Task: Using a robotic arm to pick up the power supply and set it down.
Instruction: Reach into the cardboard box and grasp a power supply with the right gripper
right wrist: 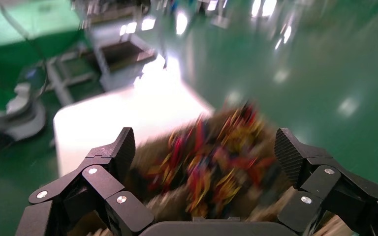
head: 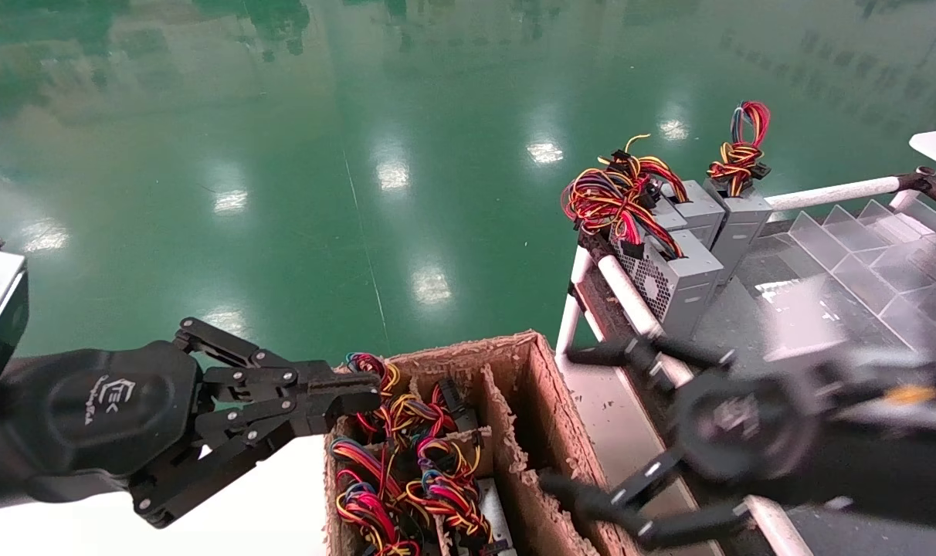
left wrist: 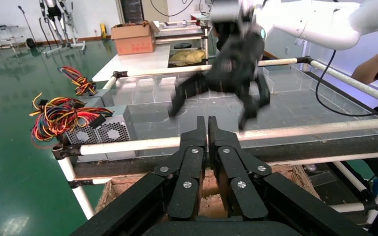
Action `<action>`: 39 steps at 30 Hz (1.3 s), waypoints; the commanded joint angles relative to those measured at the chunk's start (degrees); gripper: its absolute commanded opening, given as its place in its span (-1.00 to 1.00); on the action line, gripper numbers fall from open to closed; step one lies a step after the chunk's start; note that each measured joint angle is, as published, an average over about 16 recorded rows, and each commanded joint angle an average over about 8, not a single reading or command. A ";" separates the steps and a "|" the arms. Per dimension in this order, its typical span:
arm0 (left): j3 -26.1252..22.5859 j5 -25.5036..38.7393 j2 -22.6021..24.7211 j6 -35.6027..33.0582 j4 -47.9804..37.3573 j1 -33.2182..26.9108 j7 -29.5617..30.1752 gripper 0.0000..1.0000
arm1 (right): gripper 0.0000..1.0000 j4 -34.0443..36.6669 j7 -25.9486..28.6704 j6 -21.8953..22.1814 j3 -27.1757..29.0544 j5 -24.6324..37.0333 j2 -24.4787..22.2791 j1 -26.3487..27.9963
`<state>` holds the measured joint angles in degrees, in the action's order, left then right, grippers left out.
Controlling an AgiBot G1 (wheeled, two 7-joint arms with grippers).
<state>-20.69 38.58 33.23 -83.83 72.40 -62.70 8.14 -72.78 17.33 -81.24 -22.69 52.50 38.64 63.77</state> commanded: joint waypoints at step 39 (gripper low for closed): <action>-0.02 -0.01 -0.01 0.01 0.00 -0.01 -0.01 1.00 | -1.00 4.45 5.95 8.41 -11.51 17.95 13.82 0.46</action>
<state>-20.71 38.56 33.23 -83.82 72.40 -62.71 8.13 -68.37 23.10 -72.71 -34.15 70.46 52.47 64.18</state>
